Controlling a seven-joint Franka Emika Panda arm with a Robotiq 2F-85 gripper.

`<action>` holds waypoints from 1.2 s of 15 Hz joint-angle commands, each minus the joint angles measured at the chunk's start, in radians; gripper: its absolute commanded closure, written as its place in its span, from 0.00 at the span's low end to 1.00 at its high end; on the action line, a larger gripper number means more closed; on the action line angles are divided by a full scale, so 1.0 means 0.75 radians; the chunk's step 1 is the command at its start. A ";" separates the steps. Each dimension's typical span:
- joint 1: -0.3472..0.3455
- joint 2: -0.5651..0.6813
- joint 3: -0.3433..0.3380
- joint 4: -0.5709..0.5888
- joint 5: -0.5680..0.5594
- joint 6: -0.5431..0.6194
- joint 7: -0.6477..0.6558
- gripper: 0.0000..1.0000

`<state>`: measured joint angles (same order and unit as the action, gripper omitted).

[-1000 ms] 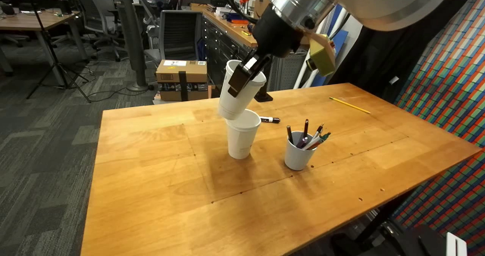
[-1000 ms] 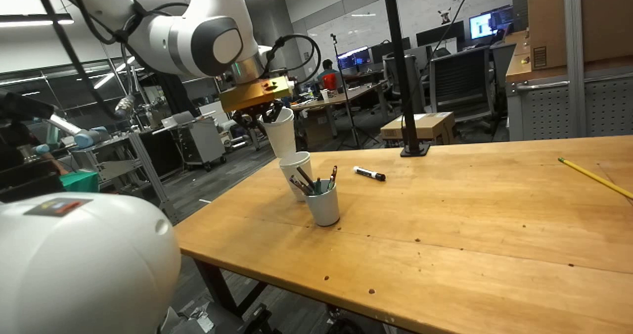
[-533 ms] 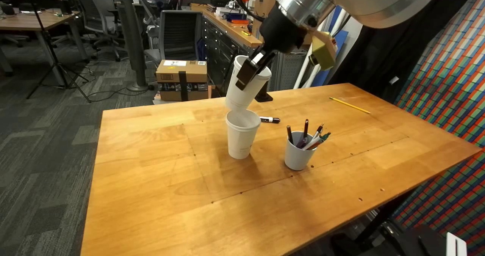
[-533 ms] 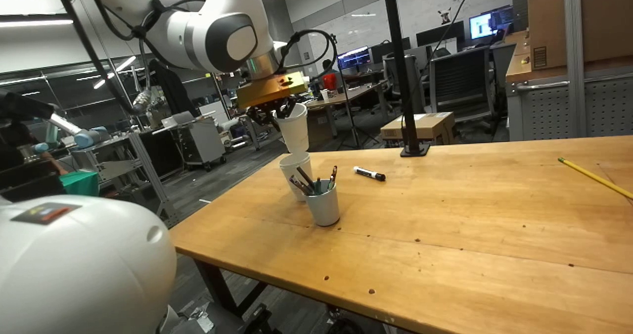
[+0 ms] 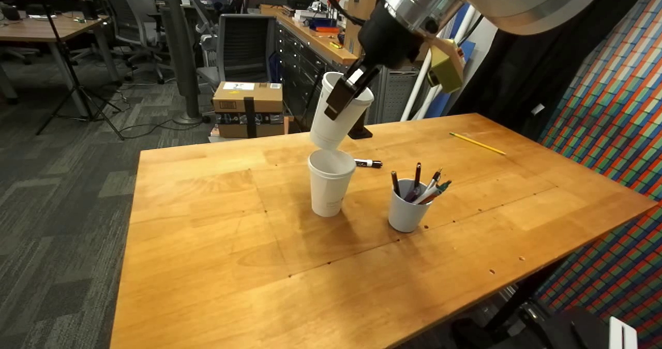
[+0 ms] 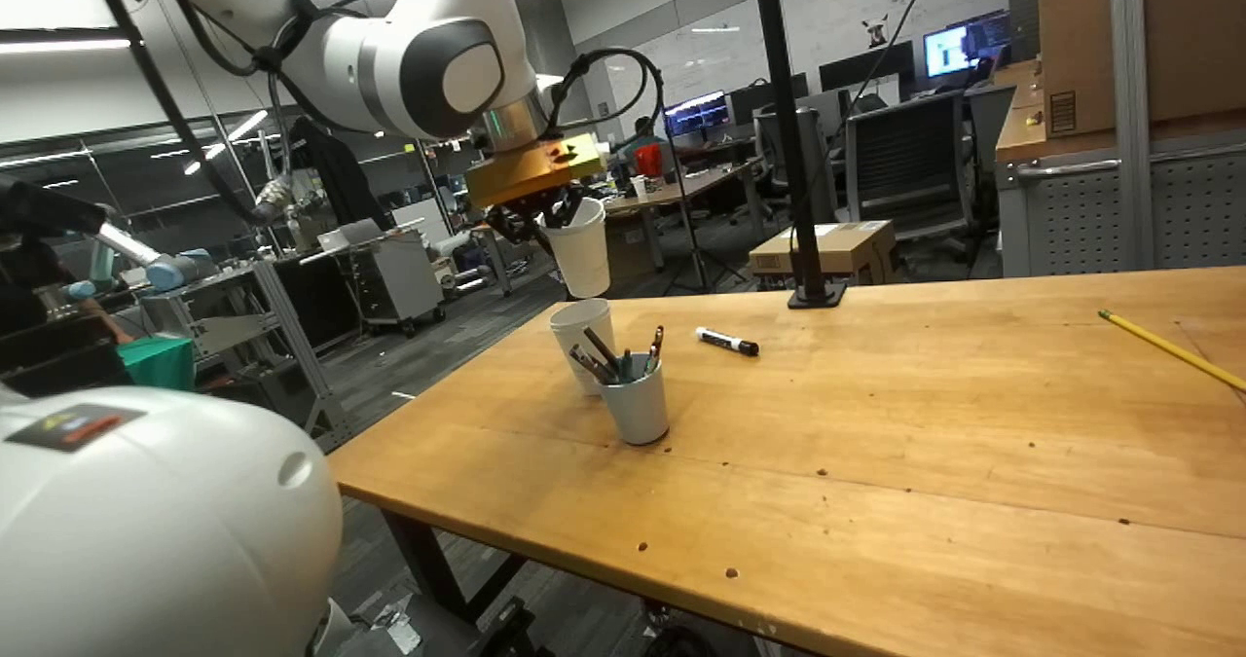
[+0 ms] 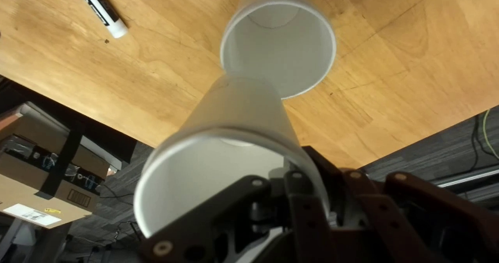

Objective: Pick up the white cups and put them in the other white cups. Pick up the marker pen and put it in the stacked white cups.

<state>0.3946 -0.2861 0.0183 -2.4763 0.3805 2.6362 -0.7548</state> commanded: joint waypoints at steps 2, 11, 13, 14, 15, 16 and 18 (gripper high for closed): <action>-0.014 -0.096 0.052 -0.061 -0.042 -0.009 0.031 0.98; -0.027 -0.237 0.042 -0.177 -0.082 -0.052 0.083 0.98; -0.018 -0.272 0.049 -0.201 -0.101 -0.063 0.102 0.98; -0.015 -0.286 0.051 -0.210 -0.111 -0.069 0.110 0.98; -0.013 -0.300 0.054 -0.224 -0.124 -0.073 0.119 0.98; -0.010 -0.312 0.055 -0.230 -0.134 -0.080 0.127 0.98; -0.002 -0.330 0.057 -0.243 -0.151 -0.085 0.148 0.98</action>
<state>0.3814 -0.4776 0.0585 -2.6336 0.2987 2.5869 -0.6885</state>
